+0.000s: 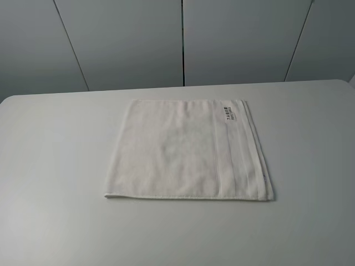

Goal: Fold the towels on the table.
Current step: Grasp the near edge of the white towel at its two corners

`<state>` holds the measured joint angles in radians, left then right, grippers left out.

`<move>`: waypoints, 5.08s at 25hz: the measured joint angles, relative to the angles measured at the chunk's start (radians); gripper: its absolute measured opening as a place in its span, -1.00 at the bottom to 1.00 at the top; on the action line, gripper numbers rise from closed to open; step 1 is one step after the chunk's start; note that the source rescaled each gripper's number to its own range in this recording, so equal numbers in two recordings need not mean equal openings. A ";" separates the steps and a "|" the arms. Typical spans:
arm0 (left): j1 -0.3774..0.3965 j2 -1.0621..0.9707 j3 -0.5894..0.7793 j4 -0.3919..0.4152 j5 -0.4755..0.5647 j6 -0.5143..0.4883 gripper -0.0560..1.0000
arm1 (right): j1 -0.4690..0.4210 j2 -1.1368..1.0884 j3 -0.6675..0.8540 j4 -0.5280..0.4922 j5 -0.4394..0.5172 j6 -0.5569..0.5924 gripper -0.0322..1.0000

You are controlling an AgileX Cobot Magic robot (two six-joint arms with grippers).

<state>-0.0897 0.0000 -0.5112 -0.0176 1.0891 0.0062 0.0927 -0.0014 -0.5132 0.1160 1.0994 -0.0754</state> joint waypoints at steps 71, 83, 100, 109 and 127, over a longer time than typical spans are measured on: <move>-0.291 1.519 -0.319 -0.142 -0.356 0.885 0.94 | 0.151 1.462 -0.358 0.271 -0.162 -0.671 1.00; -0.440 1.846 -0.333 -0.026 -0.488 0.885 0.94 | 0.155 1.572 -0.358 0.260 -0.223 -0.710 1.00; -0.467 1.868 -0.345 -0.018 -0.566 0.913 0.94 | 0.155 1.577 -0.358 0.242 -0.233 -0.741 1.00; -0.487 1.917 -0.351 -0.012 -0.572 0.931 0.94 | 0.155 1.577 -0.358 0.232 -0.233 -0.769 1.00; -0.487 1.917 -0.351 -0.003 -0.581 0.931 0.94 | 0.408 1.795 -0.360 -0.051 -0.232 -0.909 1.00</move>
<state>-0.5767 1.9170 -0.8622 -0.0211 0.5079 0.9374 0.5011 1.7934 -0.8729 0.0646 0.8676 -0.9846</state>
